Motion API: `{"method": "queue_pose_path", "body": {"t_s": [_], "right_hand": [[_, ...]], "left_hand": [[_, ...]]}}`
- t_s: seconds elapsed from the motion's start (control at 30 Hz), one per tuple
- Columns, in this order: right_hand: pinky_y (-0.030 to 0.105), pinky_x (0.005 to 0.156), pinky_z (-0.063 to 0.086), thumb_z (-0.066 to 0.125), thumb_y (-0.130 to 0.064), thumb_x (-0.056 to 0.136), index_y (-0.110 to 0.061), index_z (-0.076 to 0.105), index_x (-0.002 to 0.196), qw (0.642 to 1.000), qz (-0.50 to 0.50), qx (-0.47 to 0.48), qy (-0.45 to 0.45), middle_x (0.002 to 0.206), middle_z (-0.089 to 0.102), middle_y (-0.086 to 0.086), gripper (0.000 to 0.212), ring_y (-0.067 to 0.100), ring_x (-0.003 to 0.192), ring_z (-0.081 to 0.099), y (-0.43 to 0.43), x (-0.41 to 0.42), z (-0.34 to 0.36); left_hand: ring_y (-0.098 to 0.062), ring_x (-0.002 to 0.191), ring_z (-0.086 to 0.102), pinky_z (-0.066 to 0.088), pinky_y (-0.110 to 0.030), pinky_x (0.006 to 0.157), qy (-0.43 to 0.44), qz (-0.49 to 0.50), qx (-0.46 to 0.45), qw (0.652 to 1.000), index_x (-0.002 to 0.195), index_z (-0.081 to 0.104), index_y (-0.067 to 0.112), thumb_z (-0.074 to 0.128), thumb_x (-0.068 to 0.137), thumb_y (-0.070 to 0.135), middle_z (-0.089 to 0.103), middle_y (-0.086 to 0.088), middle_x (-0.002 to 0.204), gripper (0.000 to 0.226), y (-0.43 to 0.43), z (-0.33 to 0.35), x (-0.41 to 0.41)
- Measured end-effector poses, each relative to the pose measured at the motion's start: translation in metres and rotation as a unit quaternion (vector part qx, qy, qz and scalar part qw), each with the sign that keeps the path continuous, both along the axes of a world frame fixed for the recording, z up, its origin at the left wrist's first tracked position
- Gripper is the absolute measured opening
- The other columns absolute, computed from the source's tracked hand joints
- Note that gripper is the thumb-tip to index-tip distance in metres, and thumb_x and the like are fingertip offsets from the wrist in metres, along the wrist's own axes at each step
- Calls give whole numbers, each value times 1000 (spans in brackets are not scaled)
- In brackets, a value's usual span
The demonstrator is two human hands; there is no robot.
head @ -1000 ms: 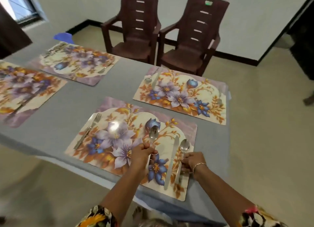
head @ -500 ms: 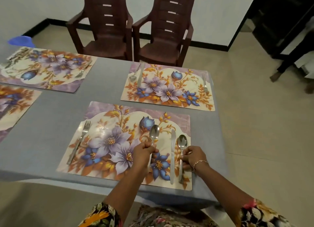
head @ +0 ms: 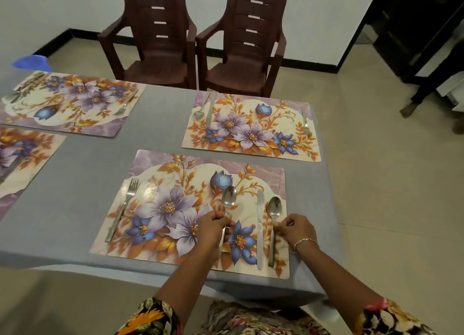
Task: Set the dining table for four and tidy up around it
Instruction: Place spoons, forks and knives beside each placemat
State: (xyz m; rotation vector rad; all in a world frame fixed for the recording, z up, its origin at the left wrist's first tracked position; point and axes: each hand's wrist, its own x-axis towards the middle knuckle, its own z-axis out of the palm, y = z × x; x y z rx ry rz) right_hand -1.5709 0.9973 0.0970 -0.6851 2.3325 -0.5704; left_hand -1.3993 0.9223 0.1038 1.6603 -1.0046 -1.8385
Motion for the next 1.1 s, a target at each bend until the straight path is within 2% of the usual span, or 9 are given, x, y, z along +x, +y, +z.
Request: {"method": "queue_pose_path", "body": {"t_s": [0.1, 0.2, 0.27, 0.43, 0.53, 0.7, 0.8, 0.93, 1.1], "right_hand": [[26, 68, 42, 67, -18, 83, -12, 57, 87, 998, -36, -35, 23, 93, 65, 9, 12, 19, 78, 54, 9, -6, 0], [22, 65, 35, 66, -17, 84, -10, 57, 104, 999, 11, -13, 33, 106, 65, 8, 24, 17, 78, 52, 11, -11, -1], [22, 63, 35, 68, -17, 83, -12, 55, 108, 999, 34, 2, 38, 108, 65, 7, 29, 17, 80, 54, 9, -13, -2], [22, 53, 34, 64, -16, 85, -13, 54, 106, 998, 53, -3, 46, 103, 65, 8, 24, 16, 74, 52, 11, -15, -9], [23, 55, 35, 59, -15, 88, -9, 57, 99, 996, 14, -77, 52, 95, 66, 13, 13, 19, 70, 51, 15, -12, -8], [26, 60, 33, 56, -5, 87, -2, 61, 92, 974, 1, -192, 120, 87, 65, 20, 7, 26, 69, 50, 14, 9, -7], [27, 62, 34, 58, -3, 86, -1, 61, 90, 960, 71, -249, 109, 83, 64, 17, 6, 33, 74, 57, -2, 39, 4], [32, 63, 41, 61, 0, 81, -9, 59, 83, 940, 176, -289, 32, 74, 60, 9, 9, 27, 70, 56, -30, 100, 16], [22, 57, 36, 60, 3, 81, -13, 57, 78, 925, 256, -278, -38, 66, 55, -3, 16, 16, 64, 51, -67, 197, 17]], "left_hand": [[-15, 55, 52, 43, -20, 47, -2, 4, -2, 1000, 80, 60, 1, 54, 92, 3, 61, -8, 66, 13, 4, 0, -1], [-16, 54, 50, 43, -22, 49, -6, 12, -1, 1000, 76, 59, 2, 53, 89, -1, 60, -8, 63, 15, 8, -2, -1], [-16, 54, 50, 43, -22, 51, -13, 11, 0, 1000, 76, 58, 2, 52, 89, -2, 59, -8, 63, 15, 10, -3, 1], [-17, 55, 51, 45, -22, 49, -19, 32, -9, 999, 80, 60, 2, 52, 91, 0, 60, -10, 68, 13, 16, 8, 8], [-15, 53, 53, 43, -18, 42, -9, 61, -8, 998, 78, 59, 4, 51, 92, 0, 60, -10, 67, 16, 22, 21, 20], [-7, 32, 44, 30, -12, 35, 3, 134, -19, 991, 72, 53, 3, 51, 88, -8, 52, -12, 62, 19, 33, 33, 60], [-7, 31, 40, 27, -12, 36, 5, 166, -28, 986, 68, 50, 6, 51, 87, -9, 52, -12, 61, 24, 39, 36, 90], [-9, 39, 34, 25, -17, 38, 28, 208, -23, 977, 74, 53, 5, 48, 93, -3, 52, -11, 63, 21, 38, 33, 132], [-13, 52, 35, 32, -22, 47, 20, 222, -38, 974, 88, 61, 5, 44, 94, -3, 46, -6, 66, 19, 18, 32, 206]]}}
